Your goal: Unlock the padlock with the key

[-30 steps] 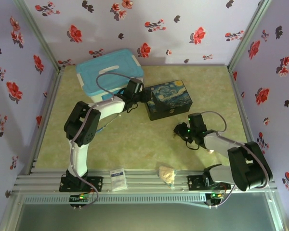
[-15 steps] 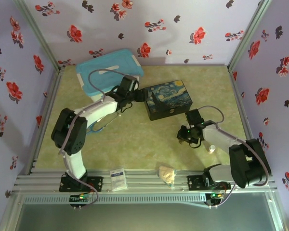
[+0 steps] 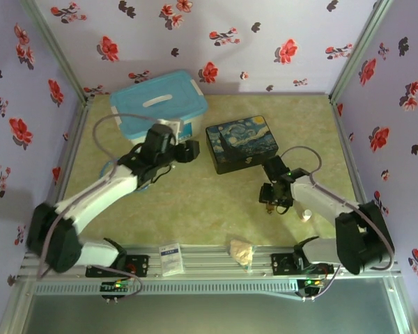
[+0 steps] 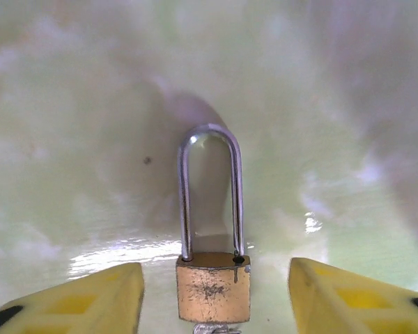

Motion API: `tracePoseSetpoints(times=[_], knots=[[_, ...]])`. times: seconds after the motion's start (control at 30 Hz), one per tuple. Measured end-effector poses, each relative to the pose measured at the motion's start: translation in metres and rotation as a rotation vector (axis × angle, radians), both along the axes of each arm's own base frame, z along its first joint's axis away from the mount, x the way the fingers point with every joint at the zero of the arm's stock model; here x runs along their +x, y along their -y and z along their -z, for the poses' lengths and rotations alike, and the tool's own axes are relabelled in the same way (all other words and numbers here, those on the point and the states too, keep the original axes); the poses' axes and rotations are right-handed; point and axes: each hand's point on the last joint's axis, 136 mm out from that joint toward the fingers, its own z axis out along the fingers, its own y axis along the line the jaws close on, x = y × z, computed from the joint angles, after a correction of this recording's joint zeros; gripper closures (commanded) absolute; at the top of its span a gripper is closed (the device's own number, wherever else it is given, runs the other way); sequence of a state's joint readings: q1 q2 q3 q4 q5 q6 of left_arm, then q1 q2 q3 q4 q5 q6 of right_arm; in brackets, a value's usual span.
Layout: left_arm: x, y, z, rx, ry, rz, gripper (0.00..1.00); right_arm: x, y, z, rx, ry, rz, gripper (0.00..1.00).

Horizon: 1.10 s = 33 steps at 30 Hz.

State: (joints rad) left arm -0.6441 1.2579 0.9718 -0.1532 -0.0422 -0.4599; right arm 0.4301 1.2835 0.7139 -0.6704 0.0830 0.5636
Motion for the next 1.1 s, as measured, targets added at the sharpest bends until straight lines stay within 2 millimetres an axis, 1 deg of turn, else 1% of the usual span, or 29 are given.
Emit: tracePoseSetpoints(times=[0.03,0.1,0.13,0.17,0.2,0.23,0.27,0.3,0.33,0.4,0.43,0.47,0.53,0.6,0.67,0.73,0.8,0.87,0.97,1.03,1.1], knots=[[-0.010,-0.011,-0.011,-0.010,0.031,-0.013,0.21,0.006,0.000,-0.009,-0.001,0.031,0.001,0.33],[-0.026,-0.036,-0.030,-0.023,0.097,-0.056,0.08,0.018,0.002,-0.025,-0.007,0.090,0.008,0.31],[-0.032,-0.049,-0.035,-0.018,0.125,-0.085,0.02,0.025,0.005,-0.032,-0.012,0.120,0.019,0.30],[-0.037,-0.063,-0.037,-0.005,0.148,-0.120,0.01,0.029,0.009,-0.037,-0.019,0.144,0.031,0.29],[-0.040,-0.078,-0.034,0.024,0.165,-0.163,0.00,0.035,0.016,-0.042,-0.029,0.175,0.052,0.28],[-0.042,-0.096,-0.027,0.061,0.177,-0.221,0.00,0.040,0.024,-0.047,-0.042,0.207,0.074,0.25],[-0.043,-0.113,-0.018,0.105,0.185,-0.276,0.00,0.046,0.033,-0.053,-0.064,0.248,0.096,0.18],[-0.043,-0.132,-0.004,0.161,0.185,-0.335,0.00,0.052,0.043,-0.061,-0.093,0.303,0.114,0.10],[-0.043,-0.150,0.012,0.225,0.176,-0.391,0.00,0.058,0.055,-0.069,-0.131,0.362,0.134,0.06],[-0.044,-0.182,0.042,0.336,0.151,-0.488,0.00,0.065,0.075,-0.080,-0.204,0.464,0.167,0.05],[-0.045,-0.198,0.058,0.385,0.134,-0.535,0.00,0.068,0.083,-0.081,-0.235,0.504,0.180,0.05],[-0.045,-0.211,0.070,0.426,0.120,-0.567,0.00,0.069,0.091,-0.079,-0.261,0.527,0.194,0.05],[-0.042,-0.230,0.090,0.507,0.101,-0.613,0.00,0.071,0.111,-0.068,-0.320,0.564,0.227,0.04],[-0.035,-0.239,0.104,0.553,0.115,-0.627,0.00,0.071,0.124,-0.053,-0.355,0.584,0.238,0.04],[-0.028,-0.246,0.119,0.574,0.137,-0.627,0.00,0.070,0.131,-0.039,-0.372,0.605,0.242,0.04],[-0.023,-0.257,0.139,0.582,0.121,-0.634,0.00,0.073,0.137,-0.032,-0.373,0.654,0.248,0.04],[-0.016,-0.268,0.151,0.574,0.104,-0.650,0.01,0.075,0.143,-0.028,-0.362,0.696,0.265,0.04],[-0.003,-0.272,0.153,0.533,0.125,-0.662,0.01,0.082,0.150,-0.032,-0.344,0.755,0.293,0.04],[0.014,-0.272,0.151,0.494,0.163,-0.651,0.00,0.099,0.152,-0.040,-0.305,0.843,0.307,0.05],[0.027,-0.270,0.148,0.464,0.200,-0.639,0.01,0.112,0.146,-0.039,-0.269,0.878,0.271,0.05],[0.036,-0.268,0.152,0.445,0.219,-0.625,0.01,0.123,0.139,-0.033,-0.242,0.888,0.233,0.05]])
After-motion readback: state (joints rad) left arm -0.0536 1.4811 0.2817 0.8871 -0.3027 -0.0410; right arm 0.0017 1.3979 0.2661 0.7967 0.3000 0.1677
